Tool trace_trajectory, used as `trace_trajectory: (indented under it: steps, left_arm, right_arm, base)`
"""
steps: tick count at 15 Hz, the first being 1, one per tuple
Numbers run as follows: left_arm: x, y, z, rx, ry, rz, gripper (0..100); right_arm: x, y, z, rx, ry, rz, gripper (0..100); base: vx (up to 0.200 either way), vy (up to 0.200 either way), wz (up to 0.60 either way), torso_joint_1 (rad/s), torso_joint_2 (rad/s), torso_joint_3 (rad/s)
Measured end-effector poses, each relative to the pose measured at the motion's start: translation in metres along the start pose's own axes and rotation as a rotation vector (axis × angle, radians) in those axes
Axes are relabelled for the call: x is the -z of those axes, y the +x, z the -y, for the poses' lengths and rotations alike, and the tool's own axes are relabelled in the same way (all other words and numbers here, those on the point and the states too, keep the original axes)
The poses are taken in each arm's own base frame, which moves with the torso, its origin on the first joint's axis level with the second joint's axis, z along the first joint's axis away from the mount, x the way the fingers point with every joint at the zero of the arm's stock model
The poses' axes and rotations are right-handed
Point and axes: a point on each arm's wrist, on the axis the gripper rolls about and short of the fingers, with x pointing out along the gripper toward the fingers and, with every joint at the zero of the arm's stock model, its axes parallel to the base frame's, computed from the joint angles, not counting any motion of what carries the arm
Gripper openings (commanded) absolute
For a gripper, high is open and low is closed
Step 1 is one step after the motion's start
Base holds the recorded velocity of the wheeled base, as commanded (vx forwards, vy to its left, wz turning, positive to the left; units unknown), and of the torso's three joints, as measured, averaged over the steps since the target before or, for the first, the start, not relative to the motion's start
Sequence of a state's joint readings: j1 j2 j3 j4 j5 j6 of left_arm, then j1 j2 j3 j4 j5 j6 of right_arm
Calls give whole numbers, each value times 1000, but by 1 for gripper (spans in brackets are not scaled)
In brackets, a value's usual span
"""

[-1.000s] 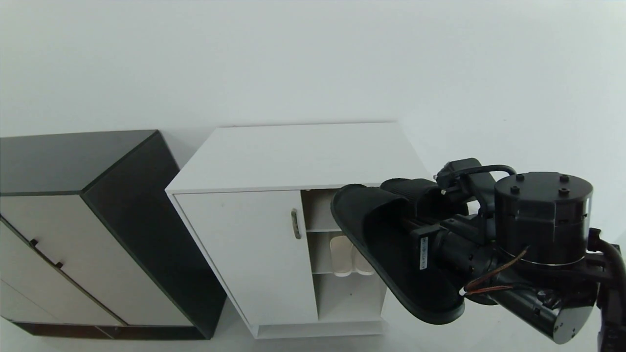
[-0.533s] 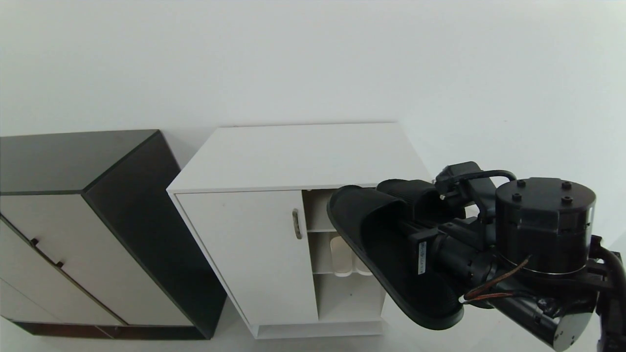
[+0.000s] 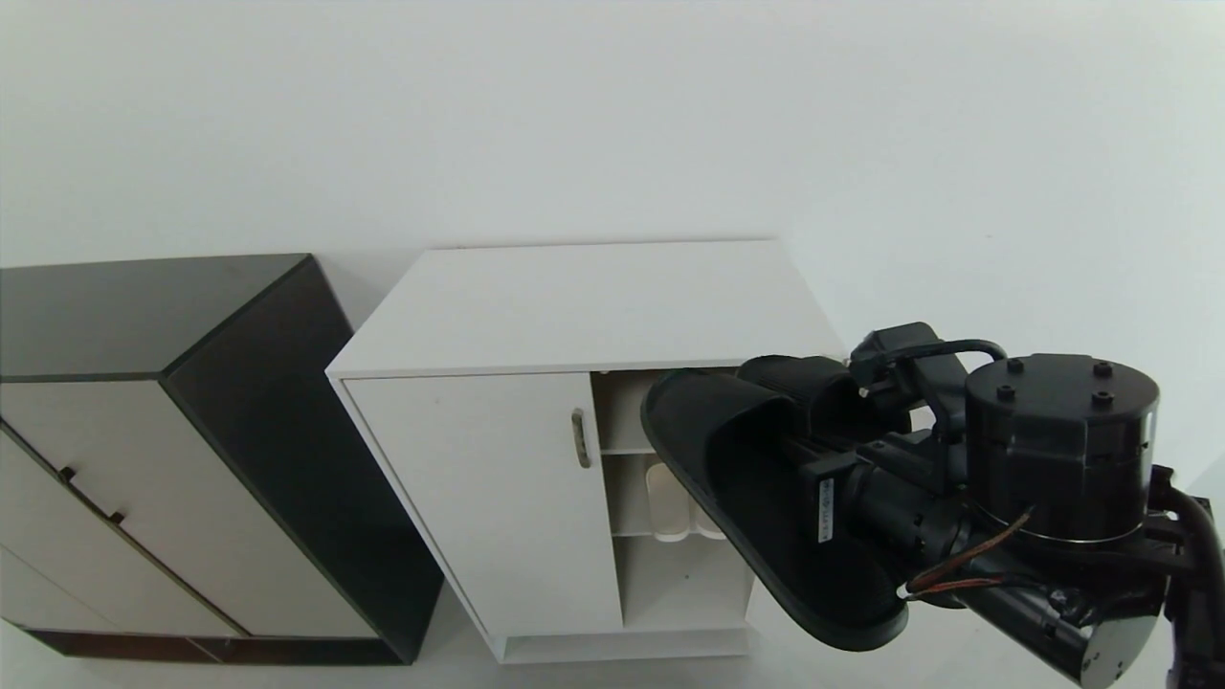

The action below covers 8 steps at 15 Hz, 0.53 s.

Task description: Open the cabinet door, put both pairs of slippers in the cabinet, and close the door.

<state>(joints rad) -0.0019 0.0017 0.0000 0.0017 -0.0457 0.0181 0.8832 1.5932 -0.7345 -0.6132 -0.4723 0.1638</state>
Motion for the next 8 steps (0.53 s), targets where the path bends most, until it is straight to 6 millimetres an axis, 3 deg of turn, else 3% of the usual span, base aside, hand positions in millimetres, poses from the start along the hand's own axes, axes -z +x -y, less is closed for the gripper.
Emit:
trace_trajectory:
  steps: [8]
  left_arm:
    - [0, 0, 0, 0, 0, 0, 0]
  right_arm:
    - [2, 1, 0, 2, -4, -8, 0]
  base:
    - [0, 0, 0, -194, 476, 275]
